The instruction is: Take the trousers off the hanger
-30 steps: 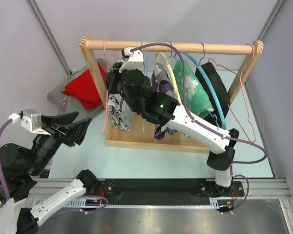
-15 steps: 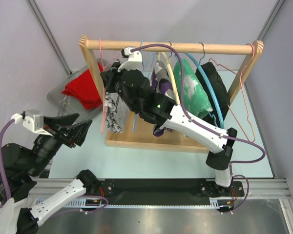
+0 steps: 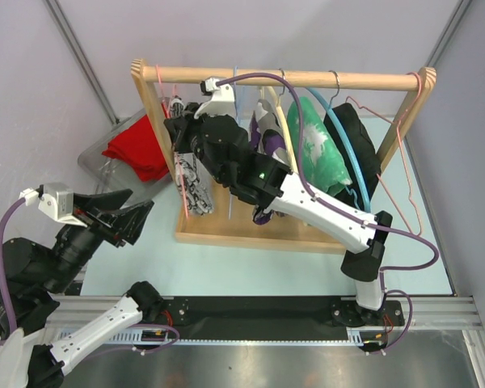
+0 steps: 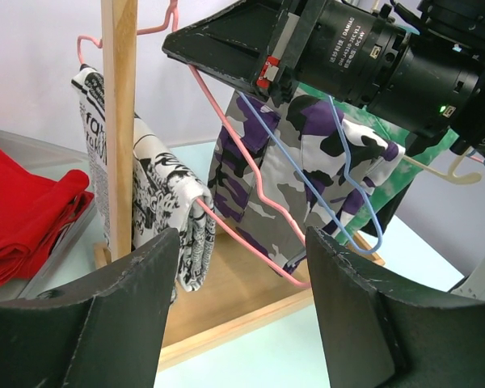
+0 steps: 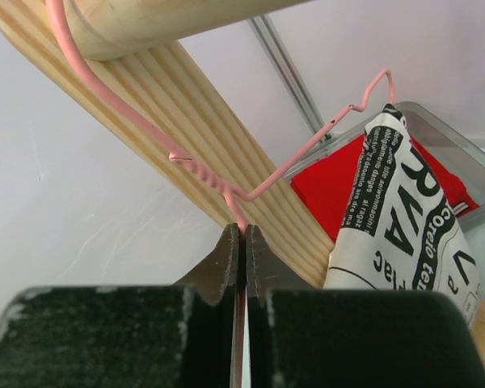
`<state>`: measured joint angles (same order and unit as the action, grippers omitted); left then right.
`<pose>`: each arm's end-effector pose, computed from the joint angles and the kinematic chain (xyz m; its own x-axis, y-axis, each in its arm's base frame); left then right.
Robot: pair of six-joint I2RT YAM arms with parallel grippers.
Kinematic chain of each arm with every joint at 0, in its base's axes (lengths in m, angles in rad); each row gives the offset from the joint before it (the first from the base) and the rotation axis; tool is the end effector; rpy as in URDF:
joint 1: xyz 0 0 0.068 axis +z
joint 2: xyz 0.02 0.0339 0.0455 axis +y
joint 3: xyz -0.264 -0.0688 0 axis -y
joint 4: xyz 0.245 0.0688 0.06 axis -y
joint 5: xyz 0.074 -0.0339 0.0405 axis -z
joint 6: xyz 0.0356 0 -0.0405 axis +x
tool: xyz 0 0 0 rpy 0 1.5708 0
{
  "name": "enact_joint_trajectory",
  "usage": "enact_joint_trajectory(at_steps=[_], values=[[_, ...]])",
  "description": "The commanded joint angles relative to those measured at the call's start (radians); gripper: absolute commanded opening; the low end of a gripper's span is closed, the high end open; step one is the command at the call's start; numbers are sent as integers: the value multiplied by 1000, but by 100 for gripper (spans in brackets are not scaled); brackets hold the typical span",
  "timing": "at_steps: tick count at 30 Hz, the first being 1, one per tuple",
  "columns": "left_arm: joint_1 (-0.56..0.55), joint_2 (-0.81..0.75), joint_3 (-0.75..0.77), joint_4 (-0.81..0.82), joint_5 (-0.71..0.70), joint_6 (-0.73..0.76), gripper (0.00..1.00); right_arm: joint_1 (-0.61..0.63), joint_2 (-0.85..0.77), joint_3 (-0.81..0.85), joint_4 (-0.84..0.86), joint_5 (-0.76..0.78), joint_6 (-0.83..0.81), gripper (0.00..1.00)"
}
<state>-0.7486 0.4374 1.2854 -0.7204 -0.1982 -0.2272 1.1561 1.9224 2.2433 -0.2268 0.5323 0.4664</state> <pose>0.0091 0.0011 0.4626 -0.0272 -0.2761 -0.9607 0.5317 0.8098 -0.2478 0.1893 0.3851 0.5054 -0.2293 0.4409 -0.8678 -0.5396 0.6845 0.4903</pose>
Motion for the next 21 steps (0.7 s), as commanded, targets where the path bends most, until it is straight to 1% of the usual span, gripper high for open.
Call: enact_joint_trajectory(at_steps=[1, 3, 4, 10, 14, 17, 21], values=[[3, 23, 18, 6, 31, 6, 69, 17, -85, -11, 194, -34, -9, 0], [3, 24, 17, 6, 36, -1, 69, 24, -117, -34, 218, -34, -11, 0], [3, 26, 17, 6, 37, -1, 69, 24, -129, -54, 263, -34, -9, 0], [3, 34, 19, 15, 59, -15, 69, 37, -230, -175, 398, -35, -29, 0], [3, 43, 11, 25, 75, -24, 69, 21, -278, -223, 435, -74, 18, 0], [3, 49, 3, 36, 101, -27, 69, 24, -304, -237, 446, -77, 12, 0], [3, 58, -14, 52, 190, -17, 70, 24, -332, -254, 461, -100, 6, 0]])
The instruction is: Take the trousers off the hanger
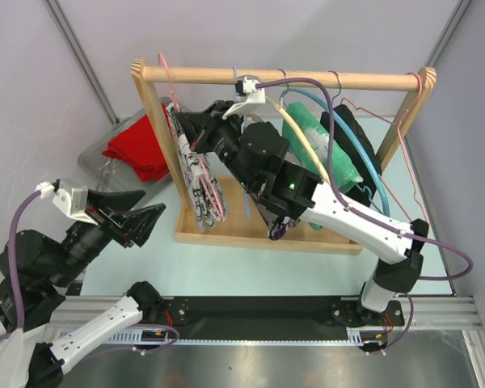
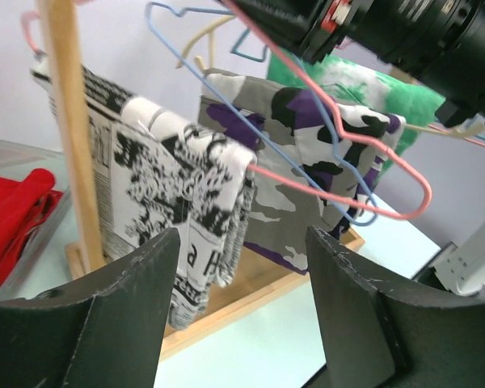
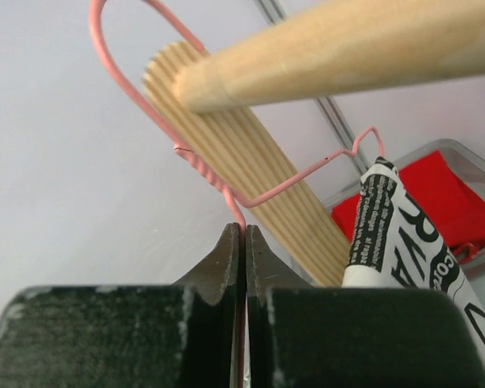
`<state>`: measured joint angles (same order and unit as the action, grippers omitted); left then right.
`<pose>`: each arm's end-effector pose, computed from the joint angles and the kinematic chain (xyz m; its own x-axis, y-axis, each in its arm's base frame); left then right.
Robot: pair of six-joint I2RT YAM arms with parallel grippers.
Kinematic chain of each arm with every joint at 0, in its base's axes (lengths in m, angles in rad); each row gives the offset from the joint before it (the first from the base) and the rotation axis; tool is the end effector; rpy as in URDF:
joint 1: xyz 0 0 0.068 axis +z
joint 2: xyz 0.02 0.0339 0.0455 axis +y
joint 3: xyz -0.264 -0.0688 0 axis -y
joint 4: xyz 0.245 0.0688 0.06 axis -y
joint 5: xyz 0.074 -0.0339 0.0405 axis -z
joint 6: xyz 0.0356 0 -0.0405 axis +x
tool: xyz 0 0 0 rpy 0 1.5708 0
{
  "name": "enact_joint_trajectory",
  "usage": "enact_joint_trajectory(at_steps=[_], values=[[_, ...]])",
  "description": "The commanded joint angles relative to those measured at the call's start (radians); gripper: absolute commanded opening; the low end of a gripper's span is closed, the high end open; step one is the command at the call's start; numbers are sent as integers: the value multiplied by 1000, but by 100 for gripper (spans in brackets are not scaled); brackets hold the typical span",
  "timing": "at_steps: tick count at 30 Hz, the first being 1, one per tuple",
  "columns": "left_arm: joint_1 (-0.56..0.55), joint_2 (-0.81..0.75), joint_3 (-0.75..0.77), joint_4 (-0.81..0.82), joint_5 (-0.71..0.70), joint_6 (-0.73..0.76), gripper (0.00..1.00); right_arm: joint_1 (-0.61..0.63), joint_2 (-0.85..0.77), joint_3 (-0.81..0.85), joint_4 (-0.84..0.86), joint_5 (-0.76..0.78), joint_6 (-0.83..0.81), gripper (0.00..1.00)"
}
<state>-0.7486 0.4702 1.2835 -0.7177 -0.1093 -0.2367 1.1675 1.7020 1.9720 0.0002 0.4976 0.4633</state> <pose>0.0160 -0.0096 0.4628 -0.0720 -0.2513 -0.9652 0.5968 0.7646 -0.2435 0.1632 0.3393 0.5265 -0.1868 0.5628 -0.8052 -0.6083 0.5773 0.5447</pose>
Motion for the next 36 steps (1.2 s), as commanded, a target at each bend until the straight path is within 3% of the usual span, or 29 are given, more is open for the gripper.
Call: enact_joint_trajectory(at_steps=[1, 10, 18, 22, 26, 31, 36], values=[[3, 31, -12, 50, 130, -7, 70, 12, -123, 13, 235, -68, 11, 0], [3, 44, -35, 162, 304, -41, 71, 20, -274, -225, 328, -51, 100, 0], [3, 61, -185, 363, 421, -119, 66, 41, -404, -389, 397, -36, 244, 0], [3, 22, -282, 490, 361, -160, 63, 69, -432, -417, 406, 28, 270, 0], [-18, 13, -326, 508, 235, -150, 60, 130, -426, -418, 428, 123, 250, 0], [-118, 45, -331, 501, 82, -81, 62, 184, -374, -388, 512, 278, 115, 0], [-150, 61, -320, 498, 59, -32, 66, 214, -297, -334, 601, 399, -7, 0]])
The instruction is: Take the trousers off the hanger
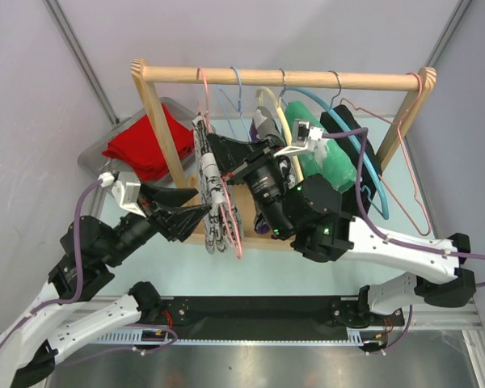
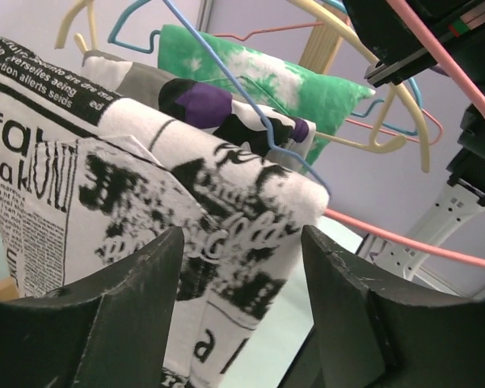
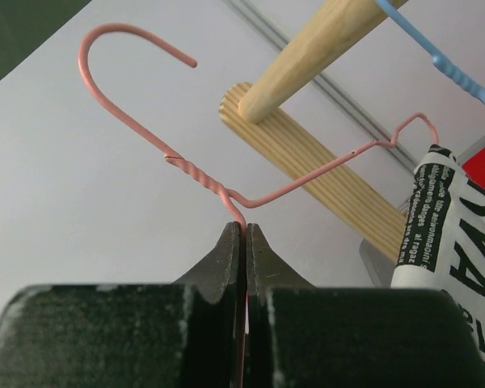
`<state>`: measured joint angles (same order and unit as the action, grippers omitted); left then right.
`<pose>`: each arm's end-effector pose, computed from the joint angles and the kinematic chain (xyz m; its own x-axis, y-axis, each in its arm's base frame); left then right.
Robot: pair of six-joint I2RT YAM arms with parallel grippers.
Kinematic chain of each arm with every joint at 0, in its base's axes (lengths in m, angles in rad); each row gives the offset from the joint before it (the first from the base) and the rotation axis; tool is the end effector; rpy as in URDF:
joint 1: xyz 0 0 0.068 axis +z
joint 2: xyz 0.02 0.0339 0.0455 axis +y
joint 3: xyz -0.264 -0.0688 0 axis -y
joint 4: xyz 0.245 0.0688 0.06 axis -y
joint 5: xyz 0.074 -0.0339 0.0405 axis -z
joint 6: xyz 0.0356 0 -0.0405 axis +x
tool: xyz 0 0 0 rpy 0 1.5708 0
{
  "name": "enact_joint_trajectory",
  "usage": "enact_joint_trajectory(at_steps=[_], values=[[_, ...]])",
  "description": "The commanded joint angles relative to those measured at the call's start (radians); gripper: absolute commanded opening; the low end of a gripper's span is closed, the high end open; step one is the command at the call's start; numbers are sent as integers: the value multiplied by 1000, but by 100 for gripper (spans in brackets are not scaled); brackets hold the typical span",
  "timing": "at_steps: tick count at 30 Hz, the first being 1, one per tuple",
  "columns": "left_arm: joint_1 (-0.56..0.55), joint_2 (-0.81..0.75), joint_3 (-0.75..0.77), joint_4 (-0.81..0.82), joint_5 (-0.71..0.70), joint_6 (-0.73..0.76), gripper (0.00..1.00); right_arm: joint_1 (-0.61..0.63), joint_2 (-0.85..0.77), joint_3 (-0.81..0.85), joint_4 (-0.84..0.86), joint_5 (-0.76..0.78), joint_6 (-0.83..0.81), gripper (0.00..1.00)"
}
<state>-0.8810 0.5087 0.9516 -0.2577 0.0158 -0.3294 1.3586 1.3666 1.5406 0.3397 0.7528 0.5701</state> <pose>0.0586 -0.0719 0.4215 -0.1418 -0.3364 -0.9310 0.7771 0.5448 -0.3152 0.0837 0.2729 0.5227 -0.2302 0.8015 -0.5519 -0.5509 0.3601 0.7529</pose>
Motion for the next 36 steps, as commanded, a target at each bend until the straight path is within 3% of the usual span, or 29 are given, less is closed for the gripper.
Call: enact_joint_trajectory(at_steps=[1, 6, 16, 21, 25, 28, 36], values=[[-19, 19, 15, 32, -63, 72, 66, 30, 55, 125, 298, 158, -186, 0], [-19, -32, 12, 17, -80, 119, 73, 59, 133, 174, 392, 221, -309, 0], [-19, -15, 7, -41, -175, 239, 70, 112, 258, 314, 512, 286, -441, 0], [-19, -24, -8, -60, -214, 239, 65, 122, 284, 357, 506, 290, -437, 0], [-18, -27, -13, -75, -269, 254, 54, 125, 281, 363, 466, 280, -379, 0], [-18, -27, -10, -77, -289, 262, 54, 125, 272, 357, 431, 270, -320, 0], [-18, -15, -4, -38, -240, 262, 68, 120, 256, 355, 365, 275, -230, 0]])
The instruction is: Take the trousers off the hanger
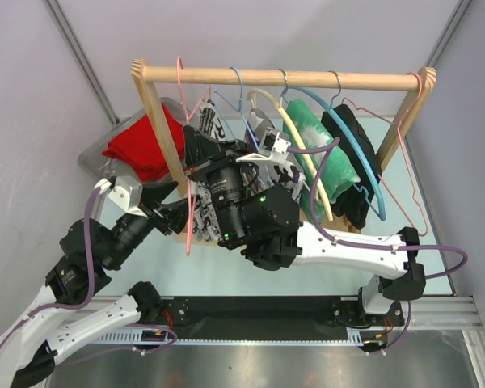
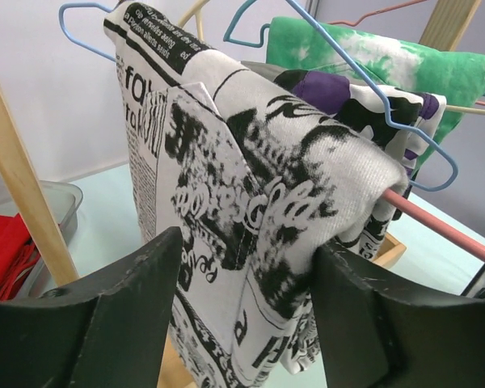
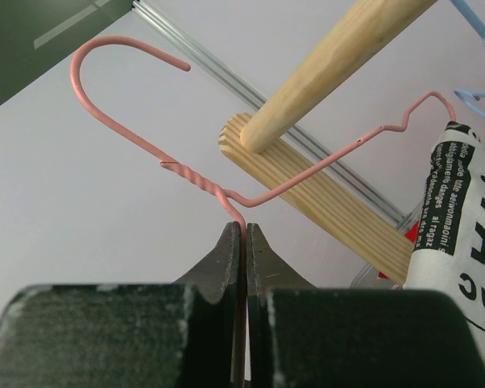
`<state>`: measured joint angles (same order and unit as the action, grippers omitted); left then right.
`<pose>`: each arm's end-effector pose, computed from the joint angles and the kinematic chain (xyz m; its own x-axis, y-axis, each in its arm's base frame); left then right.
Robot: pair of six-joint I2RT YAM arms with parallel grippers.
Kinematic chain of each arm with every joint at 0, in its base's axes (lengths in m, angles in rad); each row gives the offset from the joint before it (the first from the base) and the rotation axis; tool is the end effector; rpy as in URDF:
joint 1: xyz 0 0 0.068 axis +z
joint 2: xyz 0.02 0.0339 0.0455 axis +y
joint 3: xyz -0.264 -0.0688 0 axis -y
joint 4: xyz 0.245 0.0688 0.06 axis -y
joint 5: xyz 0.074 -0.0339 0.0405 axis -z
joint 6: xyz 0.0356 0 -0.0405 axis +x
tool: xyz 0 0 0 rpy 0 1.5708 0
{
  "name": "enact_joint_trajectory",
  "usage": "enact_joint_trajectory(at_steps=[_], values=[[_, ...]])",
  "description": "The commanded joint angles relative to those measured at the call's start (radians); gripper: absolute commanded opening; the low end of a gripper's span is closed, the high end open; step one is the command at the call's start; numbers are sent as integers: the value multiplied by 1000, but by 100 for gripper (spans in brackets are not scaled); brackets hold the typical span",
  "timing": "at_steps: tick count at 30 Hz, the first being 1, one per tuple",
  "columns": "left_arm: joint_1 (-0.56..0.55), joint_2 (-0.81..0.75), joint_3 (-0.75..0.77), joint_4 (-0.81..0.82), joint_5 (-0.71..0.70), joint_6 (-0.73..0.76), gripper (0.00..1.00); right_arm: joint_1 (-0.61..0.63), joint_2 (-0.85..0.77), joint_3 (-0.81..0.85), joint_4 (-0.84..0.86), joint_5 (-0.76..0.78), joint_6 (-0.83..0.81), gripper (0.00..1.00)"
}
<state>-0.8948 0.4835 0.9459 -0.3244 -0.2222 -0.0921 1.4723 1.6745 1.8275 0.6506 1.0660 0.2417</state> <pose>0.0602 -0.0625 0.4142 0.0283 -0.1786 -0.9835 0.6296 0.7674 -0.1213 0.0648 0.3389 0.5384 -0.0322 0.8516 -0.5231 -0.4262 0.4617 0.7779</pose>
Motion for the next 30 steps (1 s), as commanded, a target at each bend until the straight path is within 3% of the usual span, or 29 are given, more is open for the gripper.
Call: enact_joint_trajectory(at_steps=[1, 10, 20, 22, 23, 26, 29, 30], values=[[-6, 9, 2, 33, -2, 25, 69, 6, -52, 69, 46, -40, 106, 0], [-6, 10, 21, 90, 15, 15, 75, 5, -53, 64, -2, -44, 195, 0], [-6, 64, 43, 102, -22, 52, 72, 16, -75, 46, -45, -66, 272, 0], [-4, 73, 53, 107, -29, 67, 60, 14, -90, 29, -58, -66, 292, 0], [-4, 79, 63, 105, -31, 71, 47, 14, -101, 18, -60, -64, 298, 0], [-6, 83, 82, 111, -22, 81, 26, 14, -142, -33, -57, -63, 315, 0], [-4, 86, 108, 105, 6, 84, 8, 13, -185, -82, -63, -61, 315, 0], [-4, 89, 116, 96, 17, 84, 7, 7, -197, -92, -69, -61, 314, 0]])
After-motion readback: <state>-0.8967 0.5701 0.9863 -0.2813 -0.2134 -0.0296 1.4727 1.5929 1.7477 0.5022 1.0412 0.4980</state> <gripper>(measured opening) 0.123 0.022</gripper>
